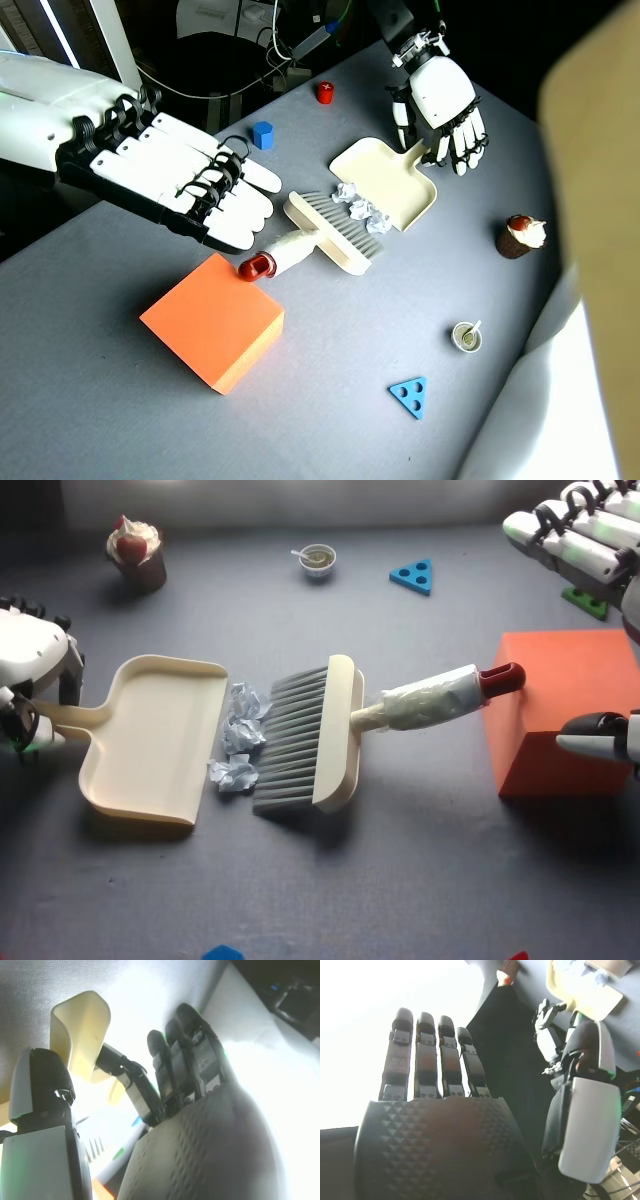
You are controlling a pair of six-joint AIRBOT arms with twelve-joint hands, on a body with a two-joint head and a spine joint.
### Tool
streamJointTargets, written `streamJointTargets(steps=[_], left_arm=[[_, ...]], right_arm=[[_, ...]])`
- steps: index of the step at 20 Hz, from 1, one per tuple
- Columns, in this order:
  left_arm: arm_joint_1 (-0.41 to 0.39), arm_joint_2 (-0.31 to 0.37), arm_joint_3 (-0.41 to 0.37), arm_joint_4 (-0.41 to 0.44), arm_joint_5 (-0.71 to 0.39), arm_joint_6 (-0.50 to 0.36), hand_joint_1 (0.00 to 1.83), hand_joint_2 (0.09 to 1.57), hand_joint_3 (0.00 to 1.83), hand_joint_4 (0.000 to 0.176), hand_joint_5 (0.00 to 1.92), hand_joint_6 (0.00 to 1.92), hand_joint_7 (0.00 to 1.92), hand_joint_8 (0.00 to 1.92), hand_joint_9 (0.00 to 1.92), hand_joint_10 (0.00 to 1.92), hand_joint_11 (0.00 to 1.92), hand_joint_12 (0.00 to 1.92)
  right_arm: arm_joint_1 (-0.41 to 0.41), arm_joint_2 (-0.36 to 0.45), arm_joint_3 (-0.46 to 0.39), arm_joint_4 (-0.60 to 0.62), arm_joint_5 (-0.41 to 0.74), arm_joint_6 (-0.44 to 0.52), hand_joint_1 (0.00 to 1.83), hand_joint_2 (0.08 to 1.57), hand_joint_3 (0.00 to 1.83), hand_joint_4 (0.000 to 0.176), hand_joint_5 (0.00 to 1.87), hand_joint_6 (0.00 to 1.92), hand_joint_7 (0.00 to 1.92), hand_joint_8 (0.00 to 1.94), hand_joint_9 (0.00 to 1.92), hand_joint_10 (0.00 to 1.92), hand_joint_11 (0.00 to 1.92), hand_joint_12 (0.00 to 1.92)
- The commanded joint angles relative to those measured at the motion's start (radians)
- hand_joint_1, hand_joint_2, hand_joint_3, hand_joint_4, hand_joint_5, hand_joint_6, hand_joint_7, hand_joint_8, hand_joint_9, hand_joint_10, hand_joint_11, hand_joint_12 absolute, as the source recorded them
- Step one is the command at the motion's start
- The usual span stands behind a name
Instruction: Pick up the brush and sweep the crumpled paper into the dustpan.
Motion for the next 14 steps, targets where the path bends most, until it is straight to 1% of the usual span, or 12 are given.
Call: streamJointTargets(steps=[1,2,3,4,5,6,7,8,11,12,13,14], left_arm=[[-0.019,-0.011,0.01,0.039,-0.079,0.008,1.12,1.05,0.0,0.015,1.13,0.73,0.44,0.0,0.31,0.0,0.21,0.41],[-0.026,-0.013,0.014,0.039,-0.074,0.016,1.1,1.06,0.0,0.037,1.1,0.79,0.43,0.0,0.31,0.0,0.2,0.4],[-0.033,-0.013,0.016,0.039,-0.072,0.019,1.1,1.06,0.0,0.038,1.09,0.8,0.42,0.0,0.3,0.0,0.2,0.4],[-0.034,-0.014,0.018,0.041,-0.07,0.019,1.1,1.07,0.0,0.016,1.08,0.81,0.42,0.0,0.3,0.0,0.18,0.39],[-0.039,-0.018,0.023,0.045,-0.062,0.019,1.11,1.07,0.0,0.0,1.08,0.81,0.43,0.0,0.31,0.0,0.21,0.39],[-0.043,-0.023,0.028,0.045,-0.06,0.019,1.1,1.07,0.0,0.015,1.08,0.82,0.43,0.0,0.3,0.0,0.2,0.39],[-0.044,-0.024,0.03,0.045,-0.063,0.018,1.1,1.07,0.0,0.021,1.08,0.82,0.43,0.0,0.3,0.01,0.2,0.38],[-0.044,-0.027,0.033,0.045,-0.064,0.012,1.13,1.06,0.0,0.0,1.12,0.75,0.45,0.0,0.32,0.0,0.23,0.39],[-0.045,-0.033,0.04,0.045,-0.069,-0.001,1.12,1.06,0.0,0.0,1.1,0.78,0.43,0.0,0.3,0.0,0.19,0.35],[-0.046,-0.034,0.041,0.044,-0.07,-0.004,1.1,1.07,0.0,0.035,1.09,0.79,0.45,0.0,0.31,0.01,0.2,0.35],[-0.048,-0.034,0.043,0.043,-0.069,-0.004,1.11,1.07,0.0,0.005,1.09,0.79,0.45,0.0,0.31,0.0,0.21,0.35],[-0.051,-0.036,0.046,0.043,-0.066,-0.007,1.11,1.07,0.0,0.0,1.07,0.82,0.41,0.0,0.27,0.0,0.18,0.34]], right_arm=[[0.005,0.006,0.001,-0.043,-0.124,-0.002,0.9,0.88,0.0,0.0,0.11,0.01,0.2,0.01,0.21,0.01,0.25,0.02],[0.003,0.002,0.0,-0.04,-0.132,-0.002,0.94,0.89,0.0,0.0,0.12,0.01,0.2,0.01,0.22,0.01,0.26,0.03],[-0.003,-0.01,-0.003,-0.028,-0.158,-0.002,0.99,0.9,0.0,0.0,0.13,0.01,0.21,0.01,0.22,0.01,0.27,0.03],[-0.013,-0.017,-0.008,-0.028,-0.177,-0.002,1.03,0.92,0.0,0.0,0.17,0.01,0.21,0.0,0.23,0.0,0.28,0.03],[-0.045,-0.029,-0.02,-0.048,-0.202,-0.004,1.05,0.95,0.01,0.0,0.16,0.0,0.19,0.0,0.22,0.0,0.27,0.02],[-0.103,-0.047,-0.038,-0.112,-0.284,-0.025,1.07,0.97,0.02,0.0,0.16,0.0,0.17,0.0,0.19,0.0,0.27,0.02],[-0.14,-0.069,-0.046,-0.166,-0.363,-0.039,1.09,0.98,0.02,0.0,0.15,0.0,0.16,0.0,0.18,0.0,0.27,0.02],[-0.142,-0.088,-0.051,-0.179,-0.391,-0.058,1.1,1.0,0.02,0.0,0.18,0.01,0.16,0.0,0.19,0.01,0.29,0.03],[-0.151,-0.156,-0.064,-0.189,-0.45,-0.155,1.12,1.0,0.01,0.0,0.17,0.0,0.13,0.0,0.16,0.0,0.28,0.02],[-0.166,-0.188,-0.064,-0.203,-0.488,-0.193,1.13,0.99,0.0,0.0,0.16,0.0,0.12,0.0,0.14,0.0,0.26,0.01],[-0.177,-0.219,-0.062,-0.216,-0.522,-0.231,1.14,0.97,0.0,0.0,0.15,0.0,0.11,0.0,0.13,0.0,0.24,0.01],[-0.189,-0.258,-0.06,-0.215,-0.561,-0.282,1.12,0.96,0.0,0.0,0.13,0.0,0.09,0.0,0.11,0.0,0.22,0.0]])
